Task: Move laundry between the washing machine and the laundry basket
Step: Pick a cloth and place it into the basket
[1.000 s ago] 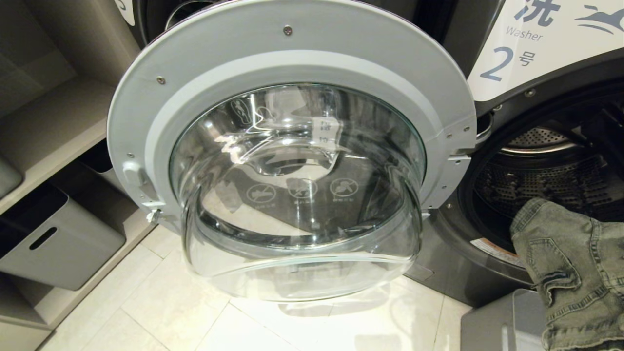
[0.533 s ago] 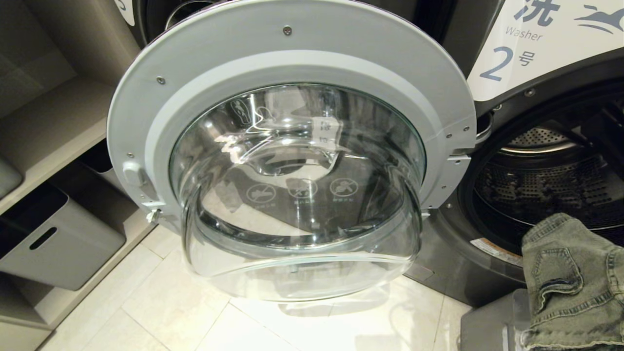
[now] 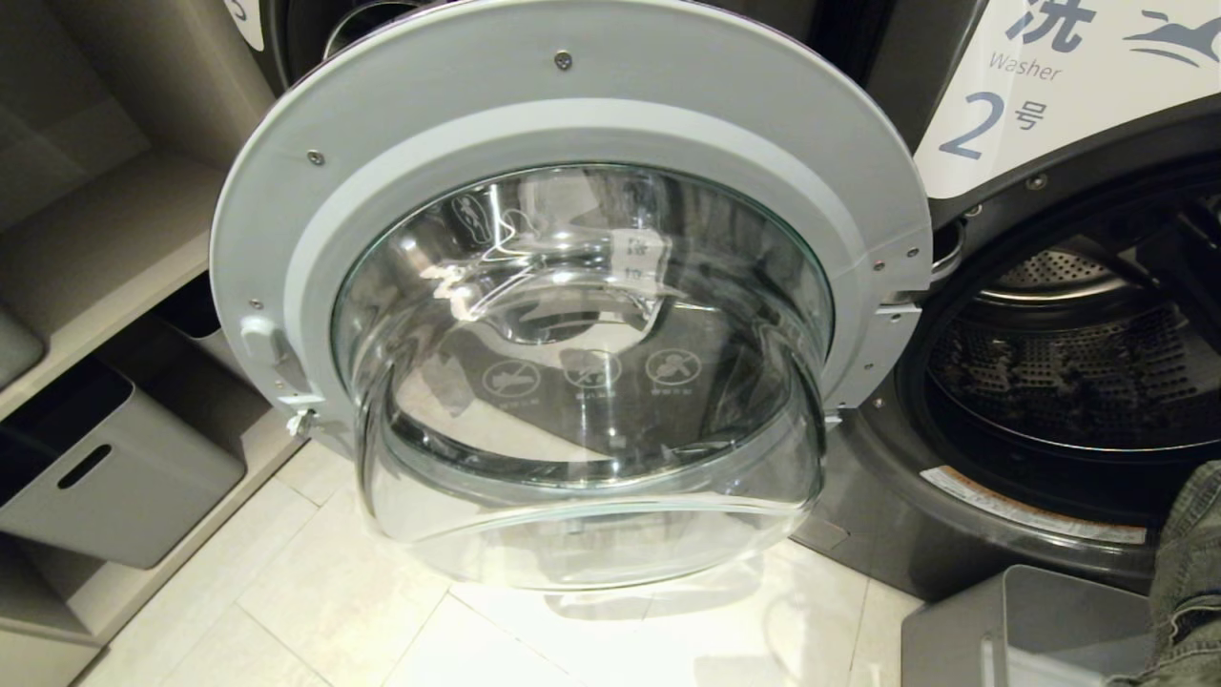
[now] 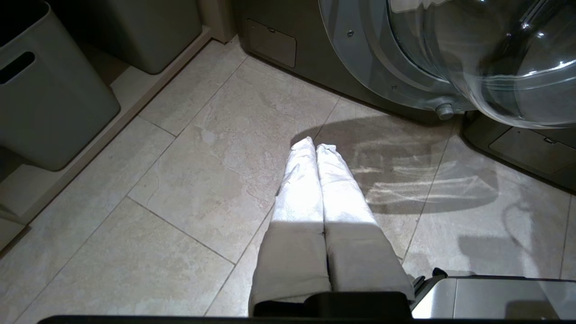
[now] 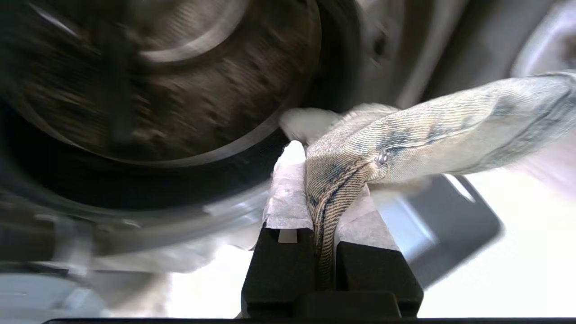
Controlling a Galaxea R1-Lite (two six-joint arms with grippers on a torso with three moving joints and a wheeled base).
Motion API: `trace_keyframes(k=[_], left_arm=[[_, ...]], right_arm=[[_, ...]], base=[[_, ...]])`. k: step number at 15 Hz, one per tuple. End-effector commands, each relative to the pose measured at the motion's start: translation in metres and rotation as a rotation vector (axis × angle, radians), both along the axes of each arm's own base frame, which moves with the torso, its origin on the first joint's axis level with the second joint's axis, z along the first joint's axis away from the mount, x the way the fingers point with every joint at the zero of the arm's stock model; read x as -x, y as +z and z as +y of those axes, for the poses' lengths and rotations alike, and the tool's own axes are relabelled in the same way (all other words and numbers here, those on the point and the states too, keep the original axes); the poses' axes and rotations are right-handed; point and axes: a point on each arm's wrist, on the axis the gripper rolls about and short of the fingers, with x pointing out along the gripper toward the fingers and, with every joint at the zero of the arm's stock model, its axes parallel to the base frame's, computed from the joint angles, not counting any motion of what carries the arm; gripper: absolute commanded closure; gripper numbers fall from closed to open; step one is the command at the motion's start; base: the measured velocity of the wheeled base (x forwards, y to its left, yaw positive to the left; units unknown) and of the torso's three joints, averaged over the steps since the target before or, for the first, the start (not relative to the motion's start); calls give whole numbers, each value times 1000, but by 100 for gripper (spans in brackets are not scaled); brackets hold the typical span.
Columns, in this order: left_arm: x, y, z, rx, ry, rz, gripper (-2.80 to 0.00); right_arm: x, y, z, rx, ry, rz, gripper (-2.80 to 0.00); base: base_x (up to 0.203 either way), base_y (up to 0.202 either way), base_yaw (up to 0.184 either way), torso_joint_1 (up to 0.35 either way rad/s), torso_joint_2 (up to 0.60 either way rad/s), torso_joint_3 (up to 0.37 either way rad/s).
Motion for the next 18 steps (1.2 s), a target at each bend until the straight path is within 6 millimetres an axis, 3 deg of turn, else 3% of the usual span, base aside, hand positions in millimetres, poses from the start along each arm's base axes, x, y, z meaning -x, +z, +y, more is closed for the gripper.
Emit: trace_keyframes(k=[1, 8, 18], left_arm=[[0, 0, 0, 0, 1, -1, 0], [0, 0, 0, 0, 1, -1, 0], [0, 0, 0, 0, 1, -1, 0]], right_arm=[[-9, -12, -3, -26, -60, 90, 0], [-49, -62, -16, -180, -280, 265, 0], [-106, -135, -31, -303, -370, 474, 0]], base=[[0, 0, 0, 0, 0, 0], [0, 0, 0, 0, 0, 0], [0, 0, 0, 0, 0, 0]])
